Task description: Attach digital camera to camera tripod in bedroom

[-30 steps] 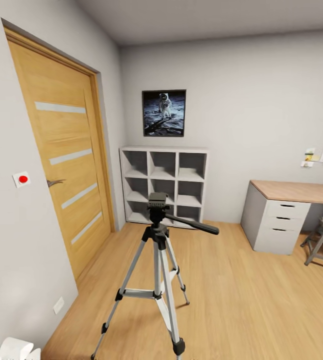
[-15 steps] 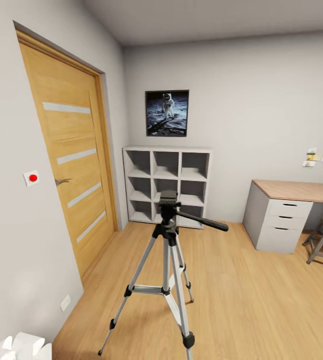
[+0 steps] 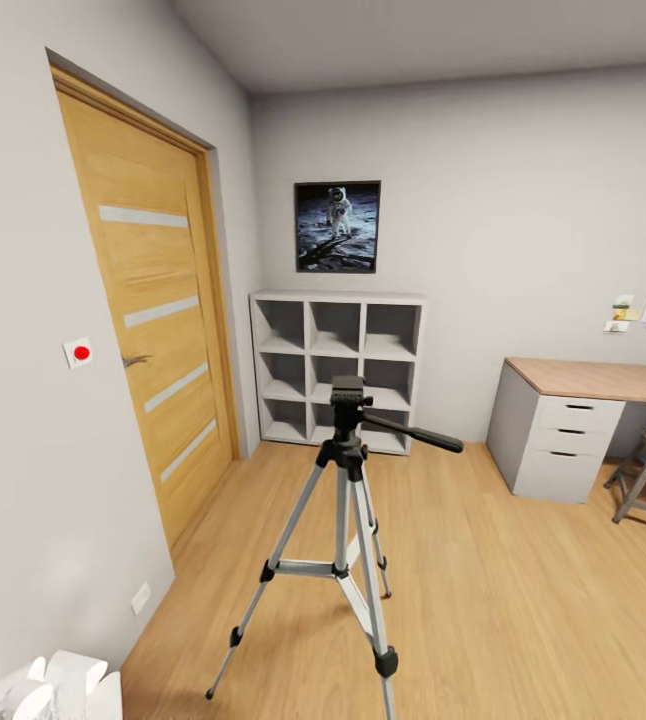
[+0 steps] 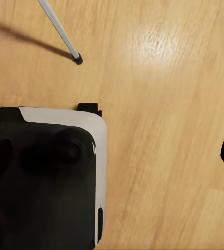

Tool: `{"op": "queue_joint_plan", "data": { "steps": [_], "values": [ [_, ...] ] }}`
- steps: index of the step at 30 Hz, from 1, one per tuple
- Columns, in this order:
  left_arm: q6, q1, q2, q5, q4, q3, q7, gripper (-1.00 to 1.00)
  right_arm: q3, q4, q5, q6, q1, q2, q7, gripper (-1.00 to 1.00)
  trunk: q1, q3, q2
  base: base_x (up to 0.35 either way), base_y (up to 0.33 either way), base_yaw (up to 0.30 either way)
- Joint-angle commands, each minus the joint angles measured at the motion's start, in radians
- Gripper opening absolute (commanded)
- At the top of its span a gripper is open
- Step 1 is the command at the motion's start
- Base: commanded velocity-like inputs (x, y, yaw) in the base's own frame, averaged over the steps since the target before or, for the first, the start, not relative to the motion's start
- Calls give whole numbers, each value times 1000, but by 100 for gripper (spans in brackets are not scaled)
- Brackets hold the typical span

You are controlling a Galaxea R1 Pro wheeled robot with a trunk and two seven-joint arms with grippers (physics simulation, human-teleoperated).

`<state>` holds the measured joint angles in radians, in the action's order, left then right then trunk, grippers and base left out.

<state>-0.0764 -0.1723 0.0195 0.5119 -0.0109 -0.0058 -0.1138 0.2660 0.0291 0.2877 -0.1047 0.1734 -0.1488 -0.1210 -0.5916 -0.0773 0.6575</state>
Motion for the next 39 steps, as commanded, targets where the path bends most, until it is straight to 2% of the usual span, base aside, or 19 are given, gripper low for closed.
{"op": "queue_joint_plan", "data": {
  "steps": [1, 12, 20, 39],
  "values": [
    [-3, -1, 1, 4, 2, -1, -6, -100, 9, 3, 8, -6, 1, 0, -2, 100, 0, -2, 2, -16, 11, 0],
    [-3, -1, 2, 4, 2, -1, -6, -100, 8, 3, 8, -4, 1, 1, -1, 100, 0, -2, 2, -2, 2, 0],
    [-3, -1, 1, 4, 2, -1, -6, -100, 10, 4, 6, 7, 1, 2, 33, 100, 0, -2, 2, 0, 0, 0],
    [-3, -1, 0, 5, 3, -1, -6, -100, 10, 3, 5, 8, 1, 0, 43, 100, 0, -21, 2, 0, 0, 0]
  ]
}}
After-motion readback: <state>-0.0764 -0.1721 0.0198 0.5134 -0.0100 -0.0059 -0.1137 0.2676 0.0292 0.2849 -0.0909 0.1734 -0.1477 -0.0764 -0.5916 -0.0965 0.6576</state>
